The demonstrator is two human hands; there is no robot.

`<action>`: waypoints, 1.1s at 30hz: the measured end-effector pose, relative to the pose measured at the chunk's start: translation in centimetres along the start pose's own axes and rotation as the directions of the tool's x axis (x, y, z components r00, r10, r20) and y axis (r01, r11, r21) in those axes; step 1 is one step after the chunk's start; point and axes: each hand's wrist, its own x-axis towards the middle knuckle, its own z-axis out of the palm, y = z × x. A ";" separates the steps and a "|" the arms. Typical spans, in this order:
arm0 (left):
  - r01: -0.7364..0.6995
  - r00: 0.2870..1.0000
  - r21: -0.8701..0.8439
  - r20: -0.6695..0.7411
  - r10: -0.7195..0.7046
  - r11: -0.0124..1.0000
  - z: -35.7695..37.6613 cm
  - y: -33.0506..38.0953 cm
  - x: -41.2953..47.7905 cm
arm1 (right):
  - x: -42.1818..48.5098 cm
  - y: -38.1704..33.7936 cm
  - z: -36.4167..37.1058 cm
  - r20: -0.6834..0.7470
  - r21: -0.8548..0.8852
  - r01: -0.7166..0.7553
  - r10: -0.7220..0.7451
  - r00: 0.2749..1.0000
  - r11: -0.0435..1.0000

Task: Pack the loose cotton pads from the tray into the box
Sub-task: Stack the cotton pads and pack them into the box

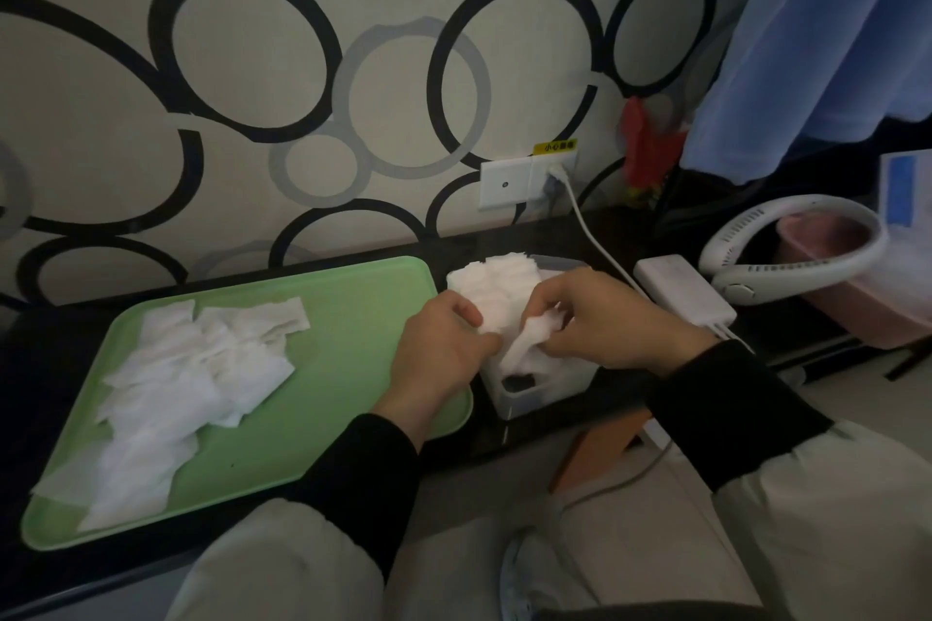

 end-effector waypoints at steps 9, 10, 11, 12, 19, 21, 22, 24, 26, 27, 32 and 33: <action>0.024 0.993 -0.198 0.119 0.000 0.980 -0.2 -0.3 0.4 | 1.5 -1.1 1.8 0.043 -0.482 0.058 -0.042 0.998 0.874; 0.022 0.993 -0.196 0.118 0.002 0.980 -0.2 -0.3 0.4 | 1.7 -1.2 1.9 0.051 -0.528 0.061 -0.040 0.998 0.847; 0.021 0.993 -0.191 0.118 0.002 0.981 -0.2 -0.3 0.5 | 1.8 -1.3 2.0 0.059 -0.567 0.066 -0.040 0.997 0.821; 0.020 0.993 -0.186 0.118 0.002 0.982 -0.2 -0.3 0.5 | 2.0 -1.4 2.0 0.063 -0.593 0.074 -0.045 0.997 0.802; 0.013 0.996 -0.195 0.088 0.004 0.981 0.0 -0.3 0.4 | 2.4 -1.8 3.2 0.062 -0.550 0.046 -0.014 0.998 0.834; 0.009 0.995 -0.206 0.099 0.012 0.979 -0.1 -0.4 0.3 | 2.4 -1.5 3.2 -0.003 -0.491 0.006 -0.009 1.000 0.871; 0.007 0.994 -0.212 0.108 0.017 0.977 -0.2 -0.4 0.3 | 2.3 -1.4 3.2 -0.021 -0.476 -0.009 -0.001 1.000 0.879; 0.006 0.993 -0.227 0.119 0.021 0.974 -0.4 -0.3 0.0 | 2.1 -1.4 3.3 -0.029 -0.493 -0.027 0.014 0.999 0.869; 0.003 0.994 -0.230 0.111 0.023 0.973 -0.9 -0.2 -0.3 | 1.8 -1.4 3.2 -0.024 -0.526 -0.029 0.019 1.000 0.850; 0.001 0.995 -0.234 0.101 0.023 0.972 -1.1 -0.3 -0.5 | 1.5 -1.4 3.0 -0.024 -0.526 -0.033 0.024 0.999 0.850; 0.006 0.998 -0.270 0.066 0.012 0.963 -2.9 -0.6 -1.3 | -0.1 -1.6 0.7 -0.037 -0.429 -0.057 0.045 0.998 0.901; 0.011 0.998 -0.272 0.070 0.008 0.962 -3.1 -0.8 -1.4 | -0.3 -1.5 0.4 0.000 -0.402 -0.058 0.063 0.998 0.914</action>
